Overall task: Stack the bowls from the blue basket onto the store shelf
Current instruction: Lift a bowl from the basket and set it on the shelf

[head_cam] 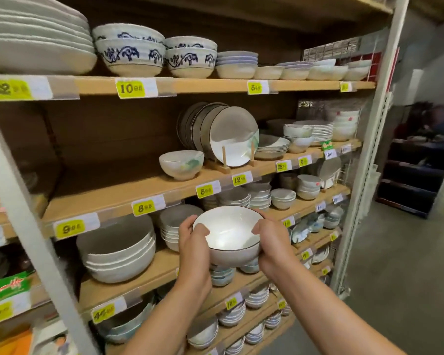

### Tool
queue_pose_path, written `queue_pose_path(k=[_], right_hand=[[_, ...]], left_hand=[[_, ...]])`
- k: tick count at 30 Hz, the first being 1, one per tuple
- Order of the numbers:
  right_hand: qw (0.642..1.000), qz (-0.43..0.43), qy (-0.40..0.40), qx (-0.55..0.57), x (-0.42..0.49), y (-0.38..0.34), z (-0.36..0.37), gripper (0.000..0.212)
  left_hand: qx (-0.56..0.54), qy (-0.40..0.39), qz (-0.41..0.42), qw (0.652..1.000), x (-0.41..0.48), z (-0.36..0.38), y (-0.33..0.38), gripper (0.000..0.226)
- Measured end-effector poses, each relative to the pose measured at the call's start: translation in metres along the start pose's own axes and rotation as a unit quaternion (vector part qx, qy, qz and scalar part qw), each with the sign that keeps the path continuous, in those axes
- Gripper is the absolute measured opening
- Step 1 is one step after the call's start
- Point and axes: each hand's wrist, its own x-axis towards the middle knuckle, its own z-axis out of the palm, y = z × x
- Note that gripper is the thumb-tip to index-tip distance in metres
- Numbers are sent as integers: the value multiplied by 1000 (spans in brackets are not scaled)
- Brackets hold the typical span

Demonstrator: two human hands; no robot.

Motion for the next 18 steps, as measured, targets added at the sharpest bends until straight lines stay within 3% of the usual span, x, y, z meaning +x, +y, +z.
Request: queue_pose_path(k=[8, 13, 18], right_hand=[[996, 35, -77, -7, 97, -37, 34, 57], [990, 54, -128, 6, 137, -57, 51, 44], [976, 71, -204, -1, 169, -64, 65, 56]], left_hand=[[-1, 0, 52, 999, 81, 32, 20, 37], [-22, 4, 71, 997, 106, 41, 33, 36], [-35, 22, 92, 995, 113, 48, 37, 34]])
